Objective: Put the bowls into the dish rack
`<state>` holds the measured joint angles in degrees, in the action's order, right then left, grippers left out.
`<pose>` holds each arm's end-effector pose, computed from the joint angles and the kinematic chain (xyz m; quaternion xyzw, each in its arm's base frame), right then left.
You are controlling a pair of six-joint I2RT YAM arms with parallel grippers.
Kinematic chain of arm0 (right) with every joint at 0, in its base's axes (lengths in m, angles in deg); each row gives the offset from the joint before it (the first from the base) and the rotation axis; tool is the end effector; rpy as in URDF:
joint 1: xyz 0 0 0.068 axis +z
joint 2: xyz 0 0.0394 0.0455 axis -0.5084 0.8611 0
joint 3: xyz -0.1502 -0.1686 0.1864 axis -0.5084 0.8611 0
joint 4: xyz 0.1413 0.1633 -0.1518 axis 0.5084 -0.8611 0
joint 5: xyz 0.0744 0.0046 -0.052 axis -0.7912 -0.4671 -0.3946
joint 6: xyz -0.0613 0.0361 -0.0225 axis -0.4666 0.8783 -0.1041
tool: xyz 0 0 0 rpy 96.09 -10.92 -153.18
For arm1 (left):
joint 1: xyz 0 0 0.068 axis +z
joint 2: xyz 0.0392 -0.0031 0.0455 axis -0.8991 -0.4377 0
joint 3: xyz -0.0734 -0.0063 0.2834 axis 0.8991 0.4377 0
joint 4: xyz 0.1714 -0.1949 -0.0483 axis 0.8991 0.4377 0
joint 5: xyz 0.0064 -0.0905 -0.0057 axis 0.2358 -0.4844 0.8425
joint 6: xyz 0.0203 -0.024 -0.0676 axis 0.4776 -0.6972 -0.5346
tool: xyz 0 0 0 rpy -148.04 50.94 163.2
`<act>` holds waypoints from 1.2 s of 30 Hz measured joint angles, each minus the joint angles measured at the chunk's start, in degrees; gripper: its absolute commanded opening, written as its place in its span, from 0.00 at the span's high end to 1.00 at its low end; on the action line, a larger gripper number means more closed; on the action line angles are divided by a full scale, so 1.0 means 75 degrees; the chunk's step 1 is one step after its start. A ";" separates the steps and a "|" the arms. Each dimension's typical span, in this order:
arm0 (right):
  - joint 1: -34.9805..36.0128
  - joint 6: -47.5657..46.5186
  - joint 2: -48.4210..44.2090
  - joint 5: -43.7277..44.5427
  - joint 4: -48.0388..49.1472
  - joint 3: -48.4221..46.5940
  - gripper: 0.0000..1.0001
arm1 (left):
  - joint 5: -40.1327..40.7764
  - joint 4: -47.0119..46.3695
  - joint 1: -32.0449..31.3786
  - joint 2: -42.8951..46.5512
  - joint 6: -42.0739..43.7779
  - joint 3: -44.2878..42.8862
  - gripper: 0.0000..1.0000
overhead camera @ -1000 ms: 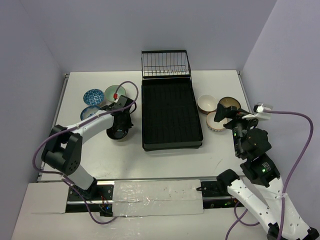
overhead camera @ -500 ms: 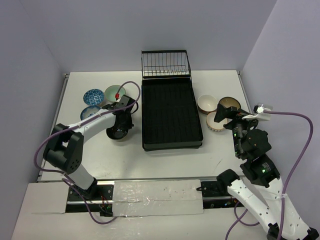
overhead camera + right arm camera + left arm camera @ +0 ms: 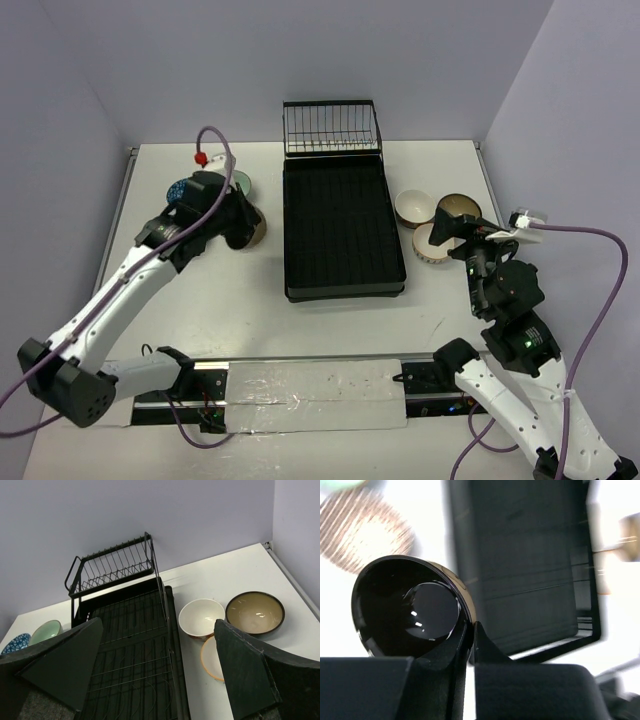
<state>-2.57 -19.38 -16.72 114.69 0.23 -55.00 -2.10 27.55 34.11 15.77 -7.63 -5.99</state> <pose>0.0999 0.0164 0.3884 0.1237 0.6678 0.0917 0.7282 0.2408 -0.1322 0.3423 -0.0622 0.8975 -0.2015 0.3874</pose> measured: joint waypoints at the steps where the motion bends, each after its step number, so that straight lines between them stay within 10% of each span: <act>1: 0.0000 0.0000 -0.0023 0.0000 0.0003 0.0000 0.00 | -0.0224 -0.0210 0.0003 0.0192 0.0020 -0.0122 1.00; 15: 0.0000 -0.0050 -0.0385 -0.0315 0.0090 0.0076 0.00 | -0.4045 -0.6339 -0.0341 -0.2151 -0.1891 -0.0300 1.00; 36: 0.0070 -0.0219 -0.0731 -0.0516 0.0356 0.0297 0.00 | -0.3844 -1.2030 -0.1323 -0.5662 -0.4774 -0.0309 1.00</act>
<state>-2.04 -21.02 -22.21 110.82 2.89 -52.77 -30.93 -62.68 24.19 -26.70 -43.43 -8.31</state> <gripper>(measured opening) 0.999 0.093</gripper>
